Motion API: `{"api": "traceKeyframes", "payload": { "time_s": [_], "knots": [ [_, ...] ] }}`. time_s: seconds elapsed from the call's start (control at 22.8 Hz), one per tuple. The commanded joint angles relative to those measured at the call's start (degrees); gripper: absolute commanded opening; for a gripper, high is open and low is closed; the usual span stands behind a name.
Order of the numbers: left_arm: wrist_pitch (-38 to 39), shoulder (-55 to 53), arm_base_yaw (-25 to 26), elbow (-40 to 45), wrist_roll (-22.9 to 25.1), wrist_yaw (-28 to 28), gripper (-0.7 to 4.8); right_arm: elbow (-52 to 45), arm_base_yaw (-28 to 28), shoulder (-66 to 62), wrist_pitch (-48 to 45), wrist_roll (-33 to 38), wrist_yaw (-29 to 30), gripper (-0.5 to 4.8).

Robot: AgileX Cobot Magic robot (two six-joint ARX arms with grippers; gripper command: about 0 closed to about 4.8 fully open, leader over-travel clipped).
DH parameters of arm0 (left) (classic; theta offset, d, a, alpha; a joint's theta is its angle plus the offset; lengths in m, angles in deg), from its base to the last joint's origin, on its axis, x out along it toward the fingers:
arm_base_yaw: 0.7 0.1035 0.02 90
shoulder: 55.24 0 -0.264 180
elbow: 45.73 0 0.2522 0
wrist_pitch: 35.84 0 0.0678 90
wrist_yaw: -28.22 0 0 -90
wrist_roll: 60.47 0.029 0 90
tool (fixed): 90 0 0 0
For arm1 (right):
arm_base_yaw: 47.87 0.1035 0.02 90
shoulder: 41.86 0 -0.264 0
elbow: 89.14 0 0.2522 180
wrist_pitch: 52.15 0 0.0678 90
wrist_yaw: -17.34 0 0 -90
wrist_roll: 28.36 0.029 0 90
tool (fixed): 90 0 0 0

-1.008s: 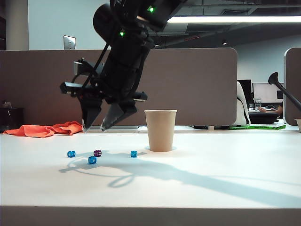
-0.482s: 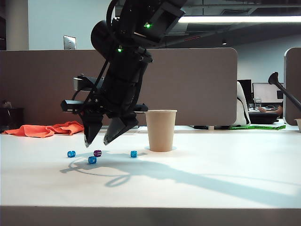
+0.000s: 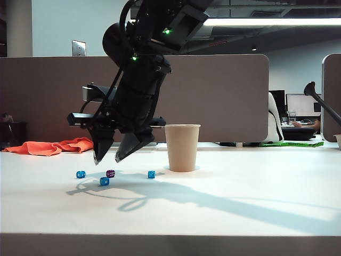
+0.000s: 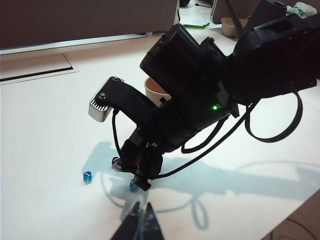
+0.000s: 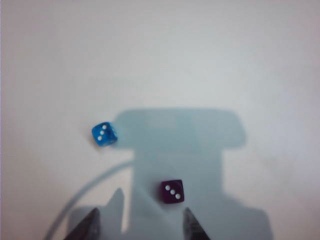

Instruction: Pick up the dice with a different color and drop it into the paper cup.

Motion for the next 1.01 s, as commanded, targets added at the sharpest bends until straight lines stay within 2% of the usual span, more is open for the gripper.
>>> {"api": "traceKeyframes", "payload": {
  "time_s": [0.04,1.01],
  "knots": [
    [-0.55,-0.02,-0.04,-0.31,-0.22,-0.17,-0.06,0.22,0.20,-0.07,-1.88,0.11,-0.24,2.12],
    [-0.57,-0.02,-0.04,-0.31,-0.22,-0.17,-0.06,0.22,-1.16,-1.86,-6.80,0.09,-1.31,2.12]
  ]
}}
